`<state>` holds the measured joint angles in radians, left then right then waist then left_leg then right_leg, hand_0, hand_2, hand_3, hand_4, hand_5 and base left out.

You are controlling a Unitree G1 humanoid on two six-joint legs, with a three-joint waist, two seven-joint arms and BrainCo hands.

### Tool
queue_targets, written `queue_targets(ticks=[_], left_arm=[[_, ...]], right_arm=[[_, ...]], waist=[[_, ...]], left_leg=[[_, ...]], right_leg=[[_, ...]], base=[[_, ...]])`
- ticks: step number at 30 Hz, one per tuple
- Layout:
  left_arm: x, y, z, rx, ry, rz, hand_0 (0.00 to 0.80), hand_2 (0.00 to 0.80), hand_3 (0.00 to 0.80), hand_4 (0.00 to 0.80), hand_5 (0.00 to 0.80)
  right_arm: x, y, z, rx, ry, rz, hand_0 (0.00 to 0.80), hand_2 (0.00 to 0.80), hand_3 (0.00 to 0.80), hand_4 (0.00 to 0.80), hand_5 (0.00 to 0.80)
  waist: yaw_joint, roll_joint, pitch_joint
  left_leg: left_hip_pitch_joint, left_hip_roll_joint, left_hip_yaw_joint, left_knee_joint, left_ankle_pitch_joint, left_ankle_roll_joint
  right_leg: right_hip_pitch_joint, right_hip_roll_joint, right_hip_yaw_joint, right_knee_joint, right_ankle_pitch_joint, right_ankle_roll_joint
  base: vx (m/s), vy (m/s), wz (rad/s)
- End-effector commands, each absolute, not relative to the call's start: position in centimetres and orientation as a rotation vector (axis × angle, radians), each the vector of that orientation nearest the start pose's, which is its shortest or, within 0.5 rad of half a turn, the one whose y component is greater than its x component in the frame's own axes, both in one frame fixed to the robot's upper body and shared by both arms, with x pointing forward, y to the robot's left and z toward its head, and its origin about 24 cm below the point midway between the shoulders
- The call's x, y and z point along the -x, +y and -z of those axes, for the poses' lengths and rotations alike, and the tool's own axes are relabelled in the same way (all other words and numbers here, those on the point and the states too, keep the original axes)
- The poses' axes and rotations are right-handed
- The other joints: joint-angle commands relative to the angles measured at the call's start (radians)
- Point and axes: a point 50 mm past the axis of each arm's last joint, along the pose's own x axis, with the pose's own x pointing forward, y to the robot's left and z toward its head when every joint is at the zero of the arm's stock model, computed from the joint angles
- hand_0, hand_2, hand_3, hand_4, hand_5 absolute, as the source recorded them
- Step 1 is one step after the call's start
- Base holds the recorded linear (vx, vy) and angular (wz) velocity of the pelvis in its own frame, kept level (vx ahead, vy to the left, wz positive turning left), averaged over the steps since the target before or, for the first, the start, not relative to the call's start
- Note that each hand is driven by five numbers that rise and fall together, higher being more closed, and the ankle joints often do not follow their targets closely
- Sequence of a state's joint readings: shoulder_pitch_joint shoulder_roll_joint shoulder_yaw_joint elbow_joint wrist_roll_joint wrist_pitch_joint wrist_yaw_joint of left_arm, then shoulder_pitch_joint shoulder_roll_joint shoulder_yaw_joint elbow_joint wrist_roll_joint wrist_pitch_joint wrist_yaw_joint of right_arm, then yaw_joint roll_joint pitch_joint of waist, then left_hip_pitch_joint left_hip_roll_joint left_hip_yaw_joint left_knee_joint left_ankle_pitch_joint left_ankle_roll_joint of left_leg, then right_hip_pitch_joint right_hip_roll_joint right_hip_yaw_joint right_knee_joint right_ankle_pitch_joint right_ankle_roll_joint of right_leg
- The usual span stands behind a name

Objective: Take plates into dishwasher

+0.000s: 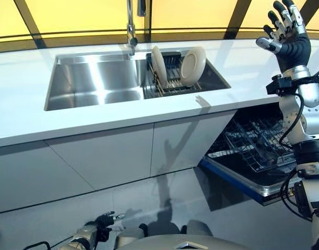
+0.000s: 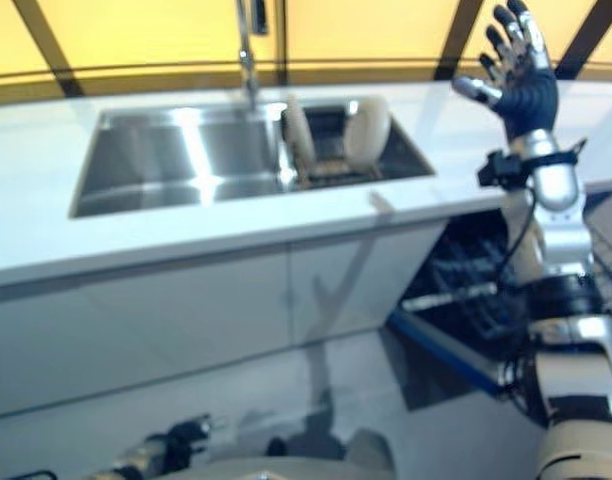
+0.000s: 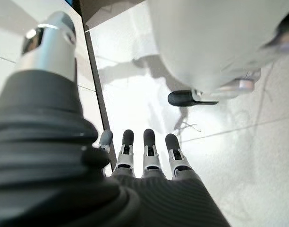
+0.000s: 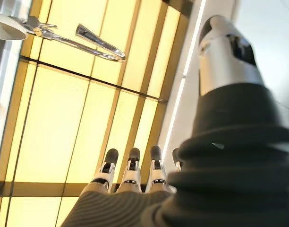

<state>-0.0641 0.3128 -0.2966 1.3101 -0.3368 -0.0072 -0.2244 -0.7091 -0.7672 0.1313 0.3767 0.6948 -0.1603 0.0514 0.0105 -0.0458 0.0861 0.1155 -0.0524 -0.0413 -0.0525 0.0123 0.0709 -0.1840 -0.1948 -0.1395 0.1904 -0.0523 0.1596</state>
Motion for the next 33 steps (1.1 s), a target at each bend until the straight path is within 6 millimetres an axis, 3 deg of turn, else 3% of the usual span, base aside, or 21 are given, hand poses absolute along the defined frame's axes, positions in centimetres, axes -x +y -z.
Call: queue_targets(ticks=[1, 5, 10, 16, 24, 27, 28, 30, 31, 32, 33], left_arm=[[-10.5, 24.6, 15.5, -0.053, 1.231, 0.021, 0.0, 0.0, 0.0, 0.0, 0.0], [-9.3, 24.9, 15.7, -0.003, 1.255, -0.043, 0.0, 0.0, 0.0, 0.0, 0.0], [-7.8, 25.7, 15.8, 0.036, 1.273, -0.088, 0.0, 0.0, 0.0, 0.0, 0.0], [-8.3, 25.7, 15.6, 0.094, 1.225, -0.111, 0.0, 0.0, 0.0, 0.0, 0.0], [-7.9, 25.5, 15.7, 0.113, 1.224, -0.134, 0.0, 0.0, 0.0, 0.0, 0.0], [-8.2, 25.9, 15.6, 0.131, 1.216, -0.171, 0.0, 0.0, 0.0, 0.0, 0.0], [-8.2, 25.9, 15.6, 0.137, 1.214, -0.183, 0.0, 0.0, 0.0, 0.0, 0.0], [-8.4, 25.7, 15.6, 0.149, 1.203, -0.194, 0.0, 0.0, 0.0, 0.0, 0.0], [-8.5, 25.5, 15.7, 0.158, 1.193, -0.192, 0.0, 0.0, 0.0, 0.0, 0.0], [-8.5, 25.5, 15.7, 0.159, 1.191, -0.191, 0.0, 0.0, 0.0, 0.0, 0.0], [-8.7, 25.3, 15.7, 0.164, 1.181, -0.187, 0.0, 0.0, 0.0, 0.0, 0.0]], right_arm=[[-35.5, -26.3, -28.1, 0.04, -0.571, -0.014, 0.0, 0.0, 0.0, 0.0, 0.0], [-36.6, -26.7, -26.8, 0.0, -0.497, 0.026, 0.0, 0.0, 0.0, 0.0, 0.0], [-37.1, -27.4, -25.0, 0.027, -0.404, 0.07, 0.0, 0.0, 0.0, 0.0, 0.0], [-37.4, -27.4, -24.9, 0.06, -0.352, 0.105, 0.0, 0.0, 0.0, 0.0, 0.0], [-38.0, -26.3, -23.5, 0.066, -0.271, 0.053, 0.0, 0.0, 0.0, 0.0, 0.0], [-38.3, -25.8, -23.1, 0.113, -0.243, 0.023, 0.0, 0.0, 0.0, 0.0, 0.0], [-38.4, -25.7, -23.1, 0.127, -0.243, 0.011, 0.0, 0.0, 0.0, 0.0, 0.0], [-38.6, -25.1, -23.2, 0.171, -0.238, -0.011, 0.0, 0.0, 0.0, 0.0, 0.0], [-38.6, -24.8, -23.1, 0.201, -0.238, -0.015, 0.0, 0.0, 0.0, 0.0, 0.0], [-38.6, -24.7, -23.1, 0.204, -0.239, -0.016, 0.0, 0.0, 0.0, 0.0, 0.0], [-38.5, -24.4, -23.2, 0.216, -0.244, -0.025, 0.0, 0.0, 0.0, 0.0, 0.0]], waist=[[0.007, -0.027, -0.012], [0.03, -0.037, -0.036], [0.041, -0.036, -0.053], [0.045, -0.035, -0.054], [0.044, -0.029, -0.05], [0.038, -0.026, -0.048], [0.036, -0.028, -0.048], [0.041, -0.03, -0.041], [0.051, -0.038, -0.028], [0.05, -0.038, -0.027], [0.058, -0.043, -0.014]], left_leg=[[0.039, 0.0, 0.037, 0.041, -0.093, -0.053], [0.038, 0.019, 0.075, 0.056, -0.098, -0.073], [0.066, 0.045, 0.061, 0.003, -0.074, -0.089], [0.06, 0.071, 0.06, -0.031, -0.045, -0.11], [0.065, 0.109, 0.101, -0.03, -0.038, -0.132], [0.078, 0.111, 0.086, -0.011, -0.049, -0.136], [0.074, 0.114, 0.075, 0.036, -0.051, -0.146], [0.019, 0.123, 0.047, 0.188, 0.02, -0.17], [-0.044, 0.117, 0.032, 0.31, 0.085, -0.184], [-0.055, 0.117, 0.028, 0.325, 0.088, -0.186], [-0.103, 0.116, 0.019, 0.396, 0.127, -0.193]], right_leg=[[0.018, -0.018, -0.046, -0.125, 0.288, -0.033], [0.107, -0.009, -0.075, -0.206, 0.272, -0.021], [0.148, 0.011, -0.071, -0.24, 0.261, -0.022], [0.174, 0.028, -0.072, -0.252, 0.243, -0.028], [0.174, 0.018, -0.108, -0.219, 0.211, -0.037], [0.177, 0.04, -0.088, -0.209, 0.19, -0.057], [0.18, 0.054, -0.08, -0.207, 0.179, -0.073], [0.197, 0.078, -0.073, -0.211, 0.162, -0.103], [0.218, 0.083, -0.073, -0.218, 0.157, -0.119], [0.219, 0.084, -0.075, -0.219, 0.157, -0.121], [0.235, 0.085, -0.072, -0.224, 0.154, -0.131]], base=[[0.173, -0.214, 0.23], [0.105, -0.156, 0.23], [0.106, -0.086, 0.05], [0.08, -0.082, -0.13], [0.045, -0.104, -0.02], [0.047, -0.101, -0.06], [0.043, -0.11, -0.01], [0.02, -0.106, 0.0], [0.005, -0.076, 0.0], [0.016, -0.057, -0.03], [0.072, -0.003, -0.22]])
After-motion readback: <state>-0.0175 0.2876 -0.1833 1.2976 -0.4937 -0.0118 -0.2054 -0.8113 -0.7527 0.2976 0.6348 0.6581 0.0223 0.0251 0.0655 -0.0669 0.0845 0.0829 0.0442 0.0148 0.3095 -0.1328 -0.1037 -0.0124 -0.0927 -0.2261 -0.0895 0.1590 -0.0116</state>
